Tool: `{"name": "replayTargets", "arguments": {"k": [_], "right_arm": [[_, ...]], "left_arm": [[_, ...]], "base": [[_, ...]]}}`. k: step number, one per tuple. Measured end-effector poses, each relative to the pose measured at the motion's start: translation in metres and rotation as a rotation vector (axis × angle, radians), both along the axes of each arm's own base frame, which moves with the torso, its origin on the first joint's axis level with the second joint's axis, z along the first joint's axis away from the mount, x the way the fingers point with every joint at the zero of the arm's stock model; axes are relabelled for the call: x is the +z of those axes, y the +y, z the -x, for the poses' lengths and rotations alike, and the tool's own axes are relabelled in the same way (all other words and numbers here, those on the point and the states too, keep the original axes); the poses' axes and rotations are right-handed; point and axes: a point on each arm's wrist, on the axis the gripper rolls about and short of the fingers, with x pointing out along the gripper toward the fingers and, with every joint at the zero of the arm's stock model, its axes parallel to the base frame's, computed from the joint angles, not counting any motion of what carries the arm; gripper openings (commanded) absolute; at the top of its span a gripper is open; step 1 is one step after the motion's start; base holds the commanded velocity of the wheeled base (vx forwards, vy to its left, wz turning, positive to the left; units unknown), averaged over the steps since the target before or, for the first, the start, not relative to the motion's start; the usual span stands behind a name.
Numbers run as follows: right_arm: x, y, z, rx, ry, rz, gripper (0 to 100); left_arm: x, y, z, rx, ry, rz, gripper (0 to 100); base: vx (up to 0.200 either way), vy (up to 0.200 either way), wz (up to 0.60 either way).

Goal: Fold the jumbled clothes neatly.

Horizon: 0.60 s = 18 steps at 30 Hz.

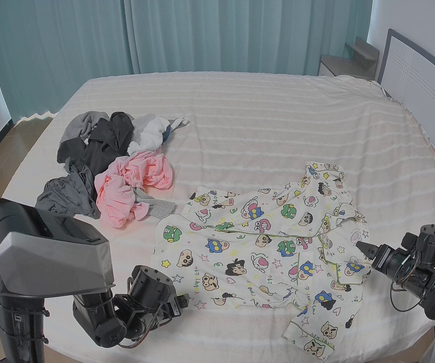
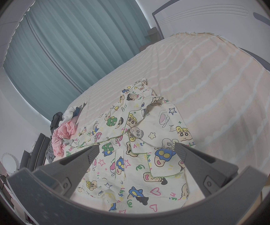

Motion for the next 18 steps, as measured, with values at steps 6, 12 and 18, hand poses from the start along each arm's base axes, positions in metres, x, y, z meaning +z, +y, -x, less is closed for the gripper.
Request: {"name": "replayTargets", "arguments": {"k": [6, 12, 18], "right_arm": [[0.0, -0.001, 0.0, -0.001, -0.002, 0.004, 100], [0.0, -0.009, -0.001, -0.018, -0.004, 0.021, 100], [-0.001, -0.018, 0.0, 0.006, 0.006, 0.051, 100]], "left_arm": [[-0.007, -0.003, -0.002, 0.013, -0.003, -0.03, 100], [-0.013, -0.005, -0.005, 0.031, -0.016, -0.046, 0], [-0.014, -0.006, -0.006, 0.033, -0.026, -0.04, 0]], "base": [[0.0, 0.0, 0.0], [0.0, 0.0, 0.0], [0.0, 0.0, 0.0]]}}
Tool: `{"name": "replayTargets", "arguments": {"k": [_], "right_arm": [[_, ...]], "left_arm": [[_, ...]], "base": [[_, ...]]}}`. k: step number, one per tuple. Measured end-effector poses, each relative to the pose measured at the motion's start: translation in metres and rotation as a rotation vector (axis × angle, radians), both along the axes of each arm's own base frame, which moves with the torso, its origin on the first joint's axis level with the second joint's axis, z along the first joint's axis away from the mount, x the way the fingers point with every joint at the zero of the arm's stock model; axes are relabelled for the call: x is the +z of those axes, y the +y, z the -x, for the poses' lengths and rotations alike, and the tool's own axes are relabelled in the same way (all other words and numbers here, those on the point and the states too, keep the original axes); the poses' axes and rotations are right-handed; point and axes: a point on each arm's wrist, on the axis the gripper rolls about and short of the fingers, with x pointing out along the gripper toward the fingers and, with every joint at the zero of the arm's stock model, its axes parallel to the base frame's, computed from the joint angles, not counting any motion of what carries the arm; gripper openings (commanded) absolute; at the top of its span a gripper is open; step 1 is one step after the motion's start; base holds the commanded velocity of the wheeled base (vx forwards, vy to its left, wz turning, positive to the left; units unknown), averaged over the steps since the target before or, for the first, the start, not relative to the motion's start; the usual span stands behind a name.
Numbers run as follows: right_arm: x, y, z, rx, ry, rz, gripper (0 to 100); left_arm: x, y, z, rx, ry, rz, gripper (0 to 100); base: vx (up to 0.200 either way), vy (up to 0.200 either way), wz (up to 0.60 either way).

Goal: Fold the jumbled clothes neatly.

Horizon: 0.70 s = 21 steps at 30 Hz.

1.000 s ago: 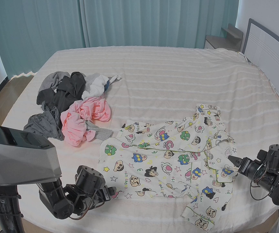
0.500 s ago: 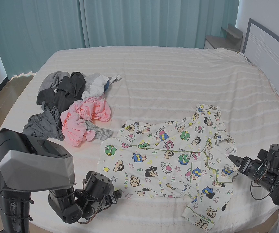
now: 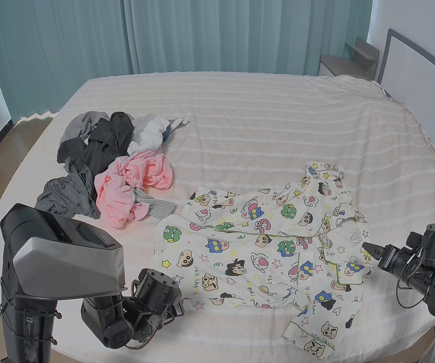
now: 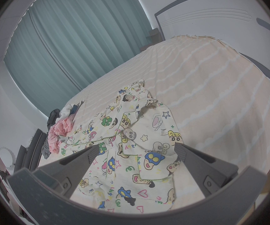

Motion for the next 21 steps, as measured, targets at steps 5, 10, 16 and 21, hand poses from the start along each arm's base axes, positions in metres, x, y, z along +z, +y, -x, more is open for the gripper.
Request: {"name": "replayTargets", "arguments": {"k": [5, 10, 16, 21], "right_arm": [[-0.005, -0.009, 0.001, 0.04, 0.032, 0.043, 100], [-0.016, -0.017, 0.009, 0.164, 0.137, 0.073, 100], [-0.031, -0.019, 0.022, 0.252, 0.301, 0.057, 100], [-0.04, -0.017, 0.026, 0.336, 0.358, 0.07, 100]], "left_arm": [[-0.001, 0.002, 0.003, -0.001, 0.001, -0.001, 0], [0.0, 0.005, 0.008, -0.001, 0.002, -0.001, 0], [0.002, 0.01, 0.015, 0.007, 0.002, 0.007, 0], [0.006, 0.013, 0.017, 0.038, -0.013, 0.052, 0]], "base": [[0.0, 0.0, 0.0], [0.0, 0.0, 0.0], [0.0, 0.0, 0.0], [0.0, 0.0, 0.0]]}}
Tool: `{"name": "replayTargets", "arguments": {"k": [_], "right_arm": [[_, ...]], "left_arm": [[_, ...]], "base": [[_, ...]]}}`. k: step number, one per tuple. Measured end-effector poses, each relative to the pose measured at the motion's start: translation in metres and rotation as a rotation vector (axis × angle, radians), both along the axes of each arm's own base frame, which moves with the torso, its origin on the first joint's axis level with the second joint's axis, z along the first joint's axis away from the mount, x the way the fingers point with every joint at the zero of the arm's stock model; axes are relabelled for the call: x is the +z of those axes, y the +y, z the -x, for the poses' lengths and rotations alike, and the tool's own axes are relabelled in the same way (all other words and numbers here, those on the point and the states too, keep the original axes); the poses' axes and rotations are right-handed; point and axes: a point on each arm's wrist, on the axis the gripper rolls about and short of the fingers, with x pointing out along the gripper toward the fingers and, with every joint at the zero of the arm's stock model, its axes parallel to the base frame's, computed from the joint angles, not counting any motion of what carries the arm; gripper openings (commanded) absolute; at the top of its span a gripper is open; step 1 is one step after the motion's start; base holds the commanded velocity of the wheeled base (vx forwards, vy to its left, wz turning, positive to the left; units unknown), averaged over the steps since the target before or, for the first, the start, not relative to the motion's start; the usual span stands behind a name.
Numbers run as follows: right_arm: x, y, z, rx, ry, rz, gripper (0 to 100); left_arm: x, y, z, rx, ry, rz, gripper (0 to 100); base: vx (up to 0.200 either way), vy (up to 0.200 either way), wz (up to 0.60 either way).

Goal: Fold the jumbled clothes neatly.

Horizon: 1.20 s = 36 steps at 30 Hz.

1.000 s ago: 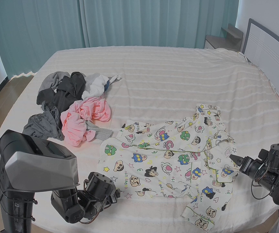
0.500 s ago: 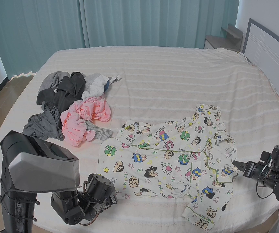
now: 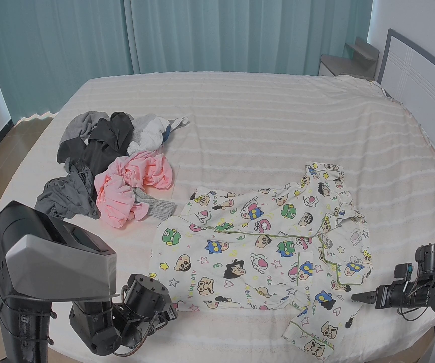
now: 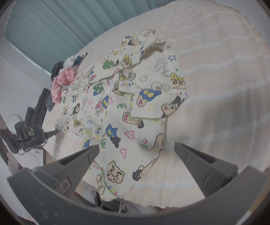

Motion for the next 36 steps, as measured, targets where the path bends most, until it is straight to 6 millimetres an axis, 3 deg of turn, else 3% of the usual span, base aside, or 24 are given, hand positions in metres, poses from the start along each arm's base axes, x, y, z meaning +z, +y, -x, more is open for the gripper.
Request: {"name": "replayTargets", "arguments": {"k": [18, 31, 32, 36], "right_arm": [[-0.034, 0.022, 0.005, 0.176, 0.186, 0.013, 100], [-0.047, 0.042, -0.006, 0.161, 0.167, -0.012, 100], [-0.049, 0.043, -0.006, 0.162, 0.175, -0.008, 0], [-0.055, 0.047, -0.006, 0.157, 0.189, 0.024, 0]], "left_arm": [[0.01, 0.006, 0.01, 0.024, 0.018, 0.084, 0], [0.011, 0.007, 0.012, 0.024, -0.013, 0.115, 0], [0.011, 0.007, 0.012, 0.024, -0.012, 0.114, 0], [0.01, 0.008, 0.012, 0.024, -0.008, 0.112, 0]], "base": [[0.0, 0.0, 0.0], [0.0, 0.0, 0.0], [0.0, 0.0, 0.0], [0.0, 0.0, 0.0]]}}
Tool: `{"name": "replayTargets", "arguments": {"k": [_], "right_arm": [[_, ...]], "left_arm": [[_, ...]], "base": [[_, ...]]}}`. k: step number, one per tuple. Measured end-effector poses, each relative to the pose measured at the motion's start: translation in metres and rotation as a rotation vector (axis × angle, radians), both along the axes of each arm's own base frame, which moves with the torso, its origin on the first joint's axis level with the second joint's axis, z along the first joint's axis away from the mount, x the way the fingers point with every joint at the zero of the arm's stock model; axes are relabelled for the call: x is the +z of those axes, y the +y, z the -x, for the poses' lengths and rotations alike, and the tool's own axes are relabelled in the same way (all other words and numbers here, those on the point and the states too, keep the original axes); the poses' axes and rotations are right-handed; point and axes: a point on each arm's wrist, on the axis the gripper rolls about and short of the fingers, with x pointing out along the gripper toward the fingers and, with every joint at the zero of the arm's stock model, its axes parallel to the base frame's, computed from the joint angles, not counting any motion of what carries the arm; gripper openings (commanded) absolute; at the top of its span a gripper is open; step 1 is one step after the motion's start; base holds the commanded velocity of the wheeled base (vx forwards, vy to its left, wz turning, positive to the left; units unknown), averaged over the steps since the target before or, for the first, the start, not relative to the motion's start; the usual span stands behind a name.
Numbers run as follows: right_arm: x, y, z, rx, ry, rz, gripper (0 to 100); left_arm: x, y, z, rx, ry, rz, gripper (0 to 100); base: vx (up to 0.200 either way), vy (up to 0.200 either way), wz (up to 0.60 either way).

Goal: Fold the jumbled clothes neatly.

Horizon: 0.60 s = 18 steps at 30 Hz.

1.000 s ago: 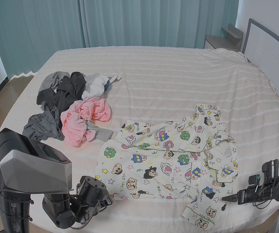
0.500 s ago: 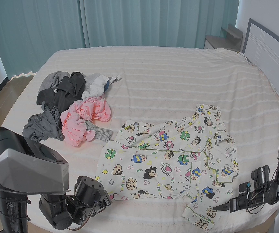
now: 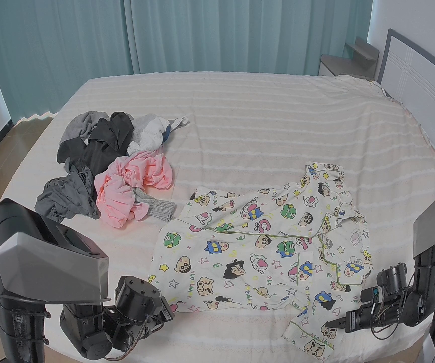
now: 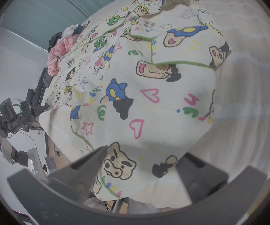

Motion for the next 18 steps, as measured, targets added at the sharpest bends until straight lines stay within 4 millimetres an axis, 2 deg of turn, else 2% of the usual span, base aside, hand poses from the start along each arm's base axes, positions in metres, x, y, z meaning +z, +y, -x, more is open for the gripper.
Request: {"name": "replayTargets", "arguments": {"k": [9, 18], "right_arm": [[-0.005, 0.0, 0.001, -0.023, 0.023, 0.025, 0], [0.003, -0.001, 0.012, -0.025, 0.105, 0.04, 0]], "left_arm": [[-0.001, 0.0, 0.0, 0.0, 0.004, -0.005, 0], [-0.005, 0.002, 0.002, -0.006, 0.012, -0.011, 0]], "base": [[0.0, 0.0, 0.0], [0.0, 0.0, 0.0]]}}
